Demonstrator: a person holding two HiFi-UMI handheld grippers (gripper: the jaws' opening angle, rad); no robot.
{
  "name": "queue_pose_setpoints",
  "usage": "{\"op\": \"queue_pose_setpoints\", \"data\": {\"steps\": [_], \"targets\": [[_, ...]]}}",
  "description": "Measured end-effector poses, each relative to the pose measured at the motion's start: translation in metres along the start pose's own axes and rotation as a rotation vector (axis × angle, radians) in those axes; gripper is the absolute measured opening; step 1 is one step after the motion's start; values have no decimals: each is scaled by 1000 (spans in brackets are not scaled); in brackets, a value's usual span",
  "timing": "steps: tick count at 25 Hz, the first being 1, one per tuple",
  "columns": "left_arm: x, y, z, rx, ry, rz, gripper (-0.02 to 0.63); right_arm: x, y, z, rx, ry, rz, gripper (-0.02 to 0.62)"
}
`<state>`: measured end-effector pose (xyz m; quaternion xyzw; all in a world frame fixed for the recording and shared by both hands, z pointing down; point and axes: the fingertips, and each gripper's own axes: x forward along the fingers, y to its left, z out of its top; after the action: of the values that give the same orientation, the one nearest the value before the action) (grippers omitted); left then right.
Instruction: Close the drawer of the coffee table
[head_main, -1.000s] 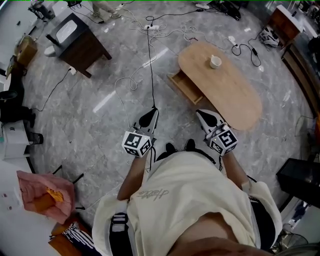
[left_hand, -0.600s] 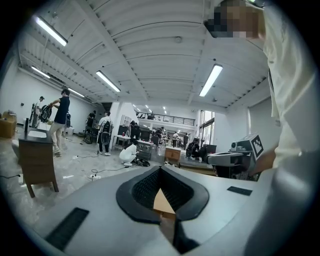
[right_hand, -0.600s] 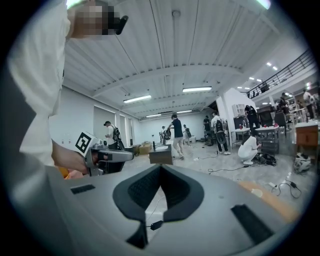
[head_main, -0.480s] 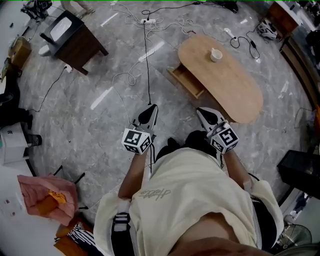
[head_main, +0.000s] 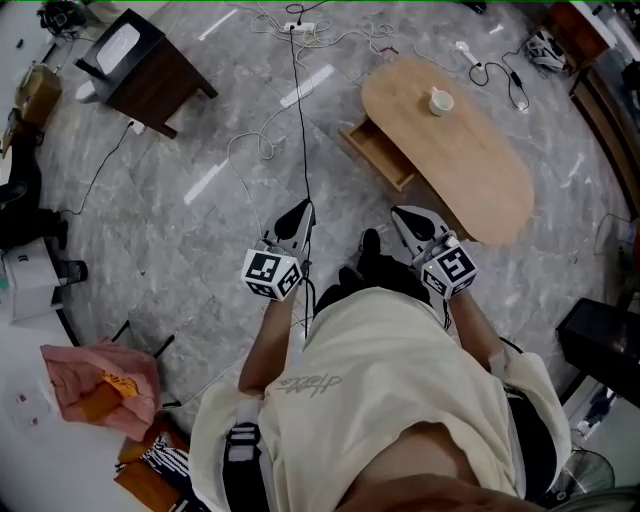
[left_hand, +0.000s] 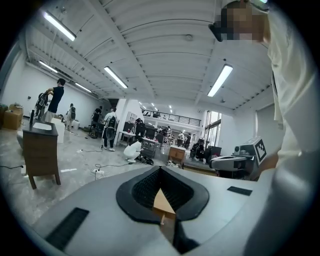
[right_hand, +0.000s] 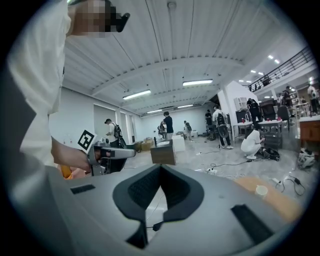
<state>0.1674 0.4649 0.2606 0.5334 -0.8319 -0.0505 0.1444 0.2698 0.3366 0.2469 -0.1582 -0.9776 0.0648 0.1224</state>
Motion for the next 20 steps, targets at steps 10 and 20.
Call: {"op": "queue_pose_setpoints", "data": {"steps": [10, 20], "targets": [[71, 23, 35, 45, 37, 8, 5, 42, -80, 29, 6, -67, 19, -5], [146, 24, 65, 38, -5, 0, 5, 67, -169, 22, 56, -42, 6, -5]]}}
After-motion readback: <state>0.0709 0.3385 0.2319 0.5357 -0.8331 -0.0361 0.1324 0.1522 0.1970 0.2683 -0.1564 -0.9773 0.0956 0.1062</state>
